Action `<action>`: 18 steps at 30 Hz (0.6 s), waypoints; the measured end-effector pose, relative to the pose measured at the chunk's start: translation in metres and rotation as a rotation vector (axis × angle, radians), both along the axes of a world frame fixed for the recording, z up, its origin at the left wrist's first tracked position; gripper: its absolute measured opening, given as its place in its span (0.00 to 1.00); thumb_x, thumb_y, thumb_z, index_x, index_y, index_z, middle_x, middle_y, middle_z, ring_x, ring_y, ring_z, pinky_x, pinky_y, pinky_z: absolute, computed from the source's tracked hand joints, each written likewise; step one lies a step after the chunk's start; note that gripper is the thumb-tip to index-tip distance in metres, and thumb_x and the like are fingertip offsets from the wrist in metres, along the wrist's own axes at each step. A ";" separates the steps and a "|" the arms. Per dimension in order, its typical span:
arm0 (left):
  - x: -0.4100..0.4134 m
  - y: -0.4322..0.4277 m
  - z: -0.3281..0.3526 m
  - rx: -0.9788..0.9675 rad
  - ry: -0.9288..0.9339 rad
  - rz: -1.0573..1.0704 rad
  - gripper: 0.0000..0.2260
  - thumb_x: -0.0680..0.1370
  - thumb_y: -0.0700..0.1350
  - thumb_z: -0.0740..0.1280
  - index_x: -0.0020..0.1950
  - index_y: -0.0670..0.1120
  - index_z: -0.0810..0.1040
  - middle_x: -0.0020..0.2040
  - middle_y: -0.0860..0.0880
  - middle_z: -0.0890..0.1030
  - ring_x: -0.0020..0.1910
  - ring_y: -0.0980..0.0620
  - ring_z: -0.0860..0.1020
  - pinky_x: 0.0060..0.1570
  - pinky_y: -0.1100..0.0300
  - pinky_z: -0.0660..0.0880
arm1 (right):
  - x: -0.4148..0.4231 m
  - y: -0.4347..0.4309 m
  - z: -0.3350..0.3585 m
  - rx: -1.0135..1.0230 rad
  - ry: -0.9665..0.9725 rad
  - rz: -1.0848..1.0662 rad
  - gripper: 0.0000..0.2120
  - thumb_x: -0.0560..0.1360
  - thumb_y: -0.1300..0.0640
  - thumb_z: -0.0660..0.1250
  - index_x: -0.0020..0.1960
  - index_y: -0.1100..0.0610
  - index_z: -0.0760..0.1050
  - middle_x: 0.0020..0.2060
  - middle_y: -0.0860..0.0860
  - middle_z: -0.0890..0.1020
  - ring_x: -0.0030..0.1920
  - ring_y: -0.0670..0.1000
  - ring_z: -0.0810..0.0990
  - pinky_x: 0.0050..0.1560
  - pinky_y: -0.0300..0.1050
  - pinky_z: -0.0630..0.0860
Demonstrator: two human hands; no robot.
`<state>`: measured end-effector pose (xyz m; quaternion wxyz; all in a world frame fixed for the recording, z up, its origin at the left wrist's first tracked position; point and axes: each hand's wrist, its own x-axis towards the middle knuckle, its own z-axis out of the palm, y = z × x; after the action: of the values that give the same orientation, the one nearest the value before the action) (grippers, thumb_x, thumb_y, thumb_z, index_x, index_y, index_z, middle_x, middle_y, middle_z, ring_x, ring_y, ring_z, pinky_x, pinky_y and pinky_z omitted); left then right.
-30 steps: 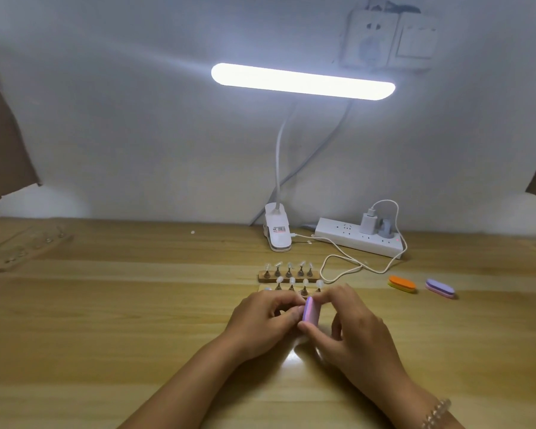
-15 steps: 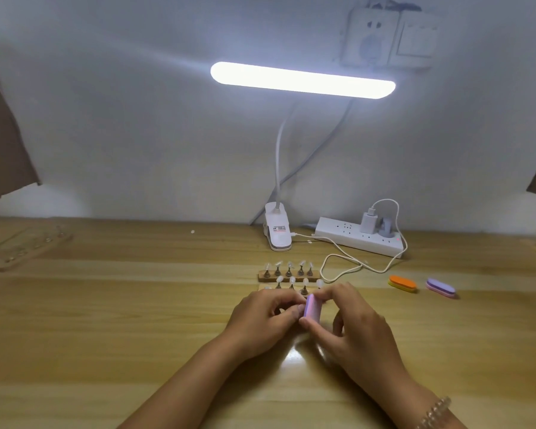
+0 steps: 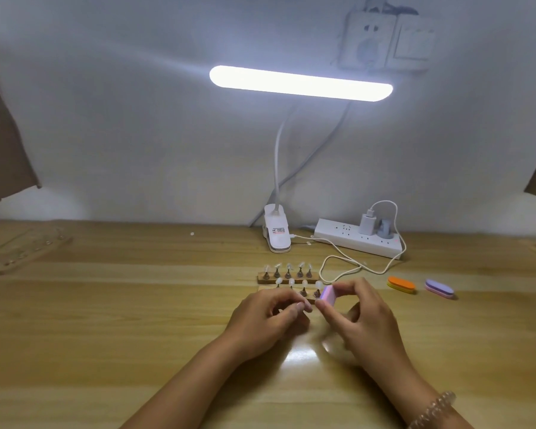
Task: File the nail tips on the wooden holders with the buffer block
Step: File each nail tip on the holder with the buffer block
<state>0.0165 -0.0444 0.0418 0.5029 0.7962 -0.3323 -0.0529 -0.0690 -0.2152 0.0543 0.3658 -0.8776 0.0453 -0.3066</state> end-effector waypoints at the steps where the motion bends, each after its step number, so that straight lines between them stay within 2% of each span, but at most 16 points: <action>1: 0.000 0.000 0.000 -0.019 0.020 -0.007 0.08 0.77 0.53 0.64 0.50 0.57 0.82 0.44 0.56 0.85 0.39 0.57 0.82 0.40 0.51 0.80 | -0.001 0.001 0.000 -0.004 -0.017 -0.007 0.14 0.68 0.43 0.74 0.47 0.45 0.73 0.45 0.39 0.78 0.34 0.46 0.77 0.37 0.47 0.76; 3: 0.002 0.001 -0.002 -0.031 0.022 -0.004 0.07 0.77 0.52 0.64 0.50 0.56 0.81 0.45 0.55 0.85 0.38 0.54 0.81 0.43 0.46 0.80 | -0.005 0.007 0.000 -0.107 -0.016 0.039 0.16 0.68 0.39 0.71 0.49 0.45 0.73 0.46 0.37 0.77 0.32 0.45 0.76 0.36 0.45 0.75; 5: 0.003 0.001 -0.003 -0.026 0.017 -0.012 0.07 0.76 0.50 0.63 0.50 0.56 0.81 0.44 0.55 0.84 0.38 0.51 0.80 0.45 0.42 0.79 | -0.007 0.013 0.000 -0.221 0.009 0.081 0.16 0.68 0.38 0.70 0.50 0.45 0.73 0.46 0.37 0.76 0.32 0.40 0.74 0.34 0.44 0.74; 8: 0.003 0.001 -0.002 -0.041 0.033 -0.015 0.07 0.76 0.51 0.64 0.50 0.54 0.82 0.45 0.54 0.84 0.39 0.47 0.81 0.43 0.42 0.80 | -0.004 0.010 0.001 -0.236 0.032 0.027 0.15 0.70 0.41 0.72 0.50 0.46 0.73 0.45 0.38 0.76 0.32 0.37 0.70 0.35 0.42 0.71; 12: 0.003 0.002 -0.002 -0.027 0.058 -0.015 0.08 0.76 0.51 0.64 0.49 0.56 0.82 0.40 0.58 0.82 0.32 0.53 0.78 0.36 0.48 0.78 | -0.008 0.014 0.001 -0.342 0.022 0.078 0.18 0.69 0.41 0.73 0.51 0.50 0.74 0.45 0.41 0.76 0.32 0.42 0.72 0.31 0.42 0.70; 14: 0.004 0.002 -0.002 -0.026 0.075 -0.004 0.07 0.77 0.50 0.65 0.47 0.59 0.82 0.38 0.59 0.81 0.30 0.56 0.77 0.31 0.52 0.76 | -0.007 0.014 0.004 -0.290 0.028 0.079 0.17 0.69 0.41 0.73 0.50 0.49 0.74 0.45 0.40 0.76 0.32 0.39 0.70 0.33 0.43 0.71; 16: 0.004 0.002 -0.002 -0.022 0.063 0.004 0.07 0.78 0.50 0.66 0.46 0.61 0.82 0.38 0.61 0.81 0.30 0.58 0.77 0.29 0.55 0.76 | -0.005 0.011 0.004 -0.263 0.035 0.042 0.16 0.70 0.42 0.73 0.50 0.49 0.73 0.45 0.41 0.76 0.32 0.40 0.69 0.34 0.44 0.71; 18: 0.004 0.003 -0.002 -0.022 0.062 -0.003 0.07 0.78 0.50 0.66 0.46 0.61 0.82 0.38 0.60 0.81 0.30 0.58 0.78 0.30 0.56 0.76 | -0.007 0.013 0.003 -0.322 0.026 0.053 0.17 0.69 0.43 0.74 0.50 0.50 0.73 0.45 0.41 0.76 0.31 0.42 0.70 0.31 0.45 0.71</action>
<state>0.0200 -0.0417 0.0398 0.5217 0.7880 -0.3183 -0.0745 -0.0758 -0.2021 0.0570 0.2279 -0.9296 -0.0226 -0.2887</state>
